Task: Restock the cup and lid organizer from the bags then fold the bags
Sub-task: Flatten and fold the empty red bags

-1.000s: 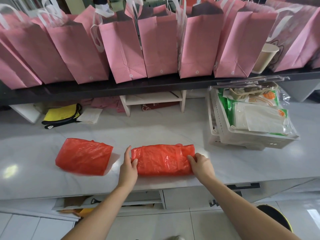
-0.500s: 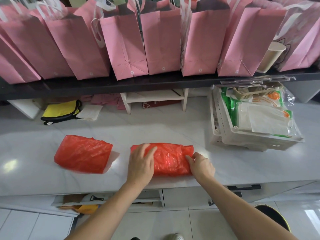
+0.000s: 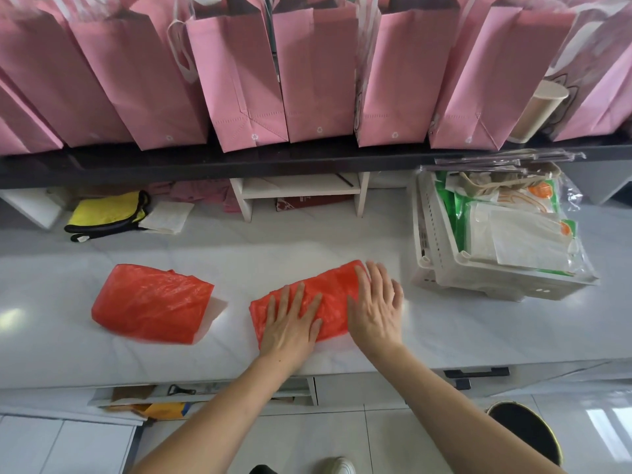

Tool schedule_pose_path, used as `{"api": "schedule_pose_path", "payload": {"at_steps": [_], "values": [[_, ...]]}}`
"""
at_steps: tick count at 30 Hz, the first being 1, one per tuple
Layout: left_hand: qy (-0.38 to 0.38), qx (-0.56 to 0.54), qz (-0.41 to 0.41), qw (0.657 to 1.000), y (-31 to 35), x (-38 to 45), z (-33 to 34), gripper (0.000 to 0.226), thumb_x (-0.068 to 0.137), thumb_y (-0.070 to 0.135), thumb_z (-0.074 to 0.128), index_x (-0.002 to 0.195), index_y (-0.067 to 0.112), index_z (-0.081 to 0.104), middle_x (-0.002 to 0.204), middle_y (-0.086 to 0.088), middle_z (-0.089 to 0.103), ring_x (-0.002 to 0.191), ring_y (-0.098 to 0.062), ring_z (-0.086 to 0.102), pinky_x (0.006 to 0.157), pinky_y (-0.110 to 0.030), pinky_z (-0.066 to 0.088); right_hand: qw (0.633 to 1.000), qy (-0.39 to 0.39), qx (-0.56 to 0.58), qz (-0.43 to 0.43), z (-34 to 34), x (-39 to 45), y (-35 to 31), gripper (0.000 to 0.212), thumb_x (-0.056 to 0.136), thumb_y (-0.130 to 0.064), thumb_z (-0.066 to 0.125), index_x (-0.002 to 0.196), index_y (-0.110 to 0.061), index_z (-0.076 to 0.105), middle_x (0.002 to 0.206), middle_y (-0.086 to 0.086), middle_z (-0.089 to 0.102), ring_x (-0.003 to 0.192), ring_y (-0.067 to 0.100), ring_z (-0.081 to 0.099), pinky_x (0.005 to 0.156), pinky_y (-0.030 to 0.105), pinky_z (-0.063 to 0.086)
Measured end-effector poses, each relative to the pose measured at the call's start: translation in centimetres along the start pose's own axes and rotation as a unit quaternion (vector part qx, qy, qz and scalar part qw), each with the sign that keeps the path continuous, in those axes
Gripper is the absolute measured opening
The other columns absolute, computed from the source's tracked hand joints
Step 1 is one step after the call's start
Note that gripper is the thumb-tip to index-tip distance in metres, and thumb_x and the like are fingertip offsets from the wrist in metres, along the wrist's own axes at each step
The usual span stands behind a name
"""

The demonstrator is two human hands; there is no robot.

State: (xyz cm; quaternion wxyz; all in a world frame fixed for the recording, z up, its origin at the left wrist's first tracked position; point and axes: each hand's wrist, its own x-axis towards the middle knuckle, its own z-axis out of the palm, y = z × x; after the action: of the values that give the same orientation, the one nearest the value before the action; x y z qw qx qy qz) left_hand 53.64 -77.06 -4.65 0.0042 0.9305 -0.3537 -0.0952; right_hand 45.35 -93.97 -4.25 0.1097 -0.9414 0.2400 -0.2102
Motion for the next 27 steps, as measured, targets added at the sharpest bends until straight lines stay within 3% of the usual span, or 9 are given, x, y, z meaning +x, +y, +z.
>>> {"api": "schedule_pose_path", "payload": {"at_steps": [3, 5, 7, 10, 12, 17, 23, 27], "values": [[-0.011, 0.006, 0.004, 1.000, -0.4, 0.4, 0.3, 0.066, 0.099, 0.057, -0.006, 0.163, 0.039, -0.004, 0.171, 0.000, -0.015, 0.157, -0.030, -0.017, 0.125, -0.053, -0.011, 0.998, 0.001, -0.017, -0.053, 0.3, 0.6, -0.6, 0.069, 0.098, -0.014, 0.055, 0.161, -0.009, 0.029, 0.169, 0.012, 0.025, 0.160, 0.030, 0.011, 0.128, 0.055, 0.001], [-0.016, -0.002, 0.003, 1.000, -0.6, 0.7, 0.7, 0.061, 0.104, 0.055, 0.000, 0.162, 0.037, -0.005, 0.171, 0.001, -0.016, 0.157, -0.029, -0.018, 0.125, -0.053, -0.011, 0.996, -0.009, -0.014, -0.090, 0.5, 1.2, -0.6, 0.063, 0.099, -0.011, 0.047, 0.160, -0.007, 0.031, 0.170, 0.012, 0.026, 0.161, 0.028, 0.006, 0.129, 0.055, -0.001], [-0.020, 0.002, 0.004, 1.000, -0.6, 1.1, 0.9, 0.069, 0.097, 0.056, -0.008, 0.163, 0.033, -0.007, 0.171, 0.001, -0.015, 0.157, -0.027, -0.018, 0.125, -0.052, -0.013, 0.990, -0.045, -0.005, -0.136, 1.2, 1.8, -0.5, 0.057, 0.103, -0.013, 0.035, 0.159, -0.005, 0.033, 0.170, 0.011, 0.025, 0.161, 0.025, 0.005, 0.129, 0.054, 0.004], [-0.013, 0.001, -0.001, 1.000, -0.8, 1.6, 1.2, 0.079, 0.090, 0.054, -0.014, 0.163, 0.027, -0.008, 0.172, 0.002, -0.011, 0.157, -0.024, -0.016, 0.125, -0.051, -0.013, 0.977, -0.135, -0.009, -0.163, 3.0, 2.5, -0.1, 0.058, 0.109, -0.030, 0.020, 0.163, -0.010, 0.025, 0.173, 0.005, 0.012, 0.160, 0.020, -0.004, 0.129, 0.044, 0.001], [-0.006, -0.019, -0.003, 1.000, -0.8, 1.9, 1.2, 0.079, 0.090, 0.053, -0.013, 0.163, 0.025, -0.008, 0.171, 0.004, -0.012, 0.157, -0.021, -0.019, 0.126, -0.051, -0.012, 0.972, -0.167, -0.019, -0.162, 4.1, 2.6, 0.5, 0.061, 0.110, -0.040, 0.017, 0.164, -0.012, 0.023, 0.173, 0.004, 0.012, 0.160, 0.020, -0.003, 0.129, 0.042, -0.003], [0.010, -0.081, -0.027, 0.996, -1.6, 2.9, 1.7, 0.077, 0.093, 0.056, -0.013, 0.164, 0.028, -0.002, 0.171, 0.010, -0.012, 0.156, -0.015, -0.020, 0.126, -0.046, -0.013, 0.970, -0.197, -0.018, -0.140, 6.2, 2.3, 1.9, 0.064, 0.108, -0.051, 0.021, 0.162, -0.017, 0.033, 0.171, 0.007, 0.025, 0.160, 0.026, 0.012, 0.127, 0.047, 0.003], [0.021, -0.036, -0.041, 0.998, -2.1, 4.2, 2.4, 0.063, 0.106, 0.056, 0.007, 0.163, 0.033, -0.005, 0.172, 0.004, -0.008, 0.158, -0.020, -0.011, 0.127, -0.048, -0.009, 0.974, -0.210, -0.016, -0.085, 7.0, 2.4, 2.0, 0.062, 0.108, -0.055, 0.016, 0.164, -0.032, 0.024, 0.173, 0.000, 0.014, 0.161, 0.022, 0.000, 0.128, 0.047, -0.004], [0.032, -0.016, -0.034, 0.999, -2.4, 4.4, 3.1, 0.064, 0.105, 0.056, 0.011, 0.164, 0.033, 0.005, 0.173, 0.001, 0.002, 0.159, -0.023, -0.003, 0.126, -0.048, -0.008, 0.972, -0.225, -0.012, -0.070, 7.0, 2.5, 2.1, 0.062, 0.107, -0.059, 0.015, 0.165, -0.037, 0.017, 0.174, -0.002, 0.005, 0.161, 0.020, -0.007, 0.128, 0.047, -0.007]]}}
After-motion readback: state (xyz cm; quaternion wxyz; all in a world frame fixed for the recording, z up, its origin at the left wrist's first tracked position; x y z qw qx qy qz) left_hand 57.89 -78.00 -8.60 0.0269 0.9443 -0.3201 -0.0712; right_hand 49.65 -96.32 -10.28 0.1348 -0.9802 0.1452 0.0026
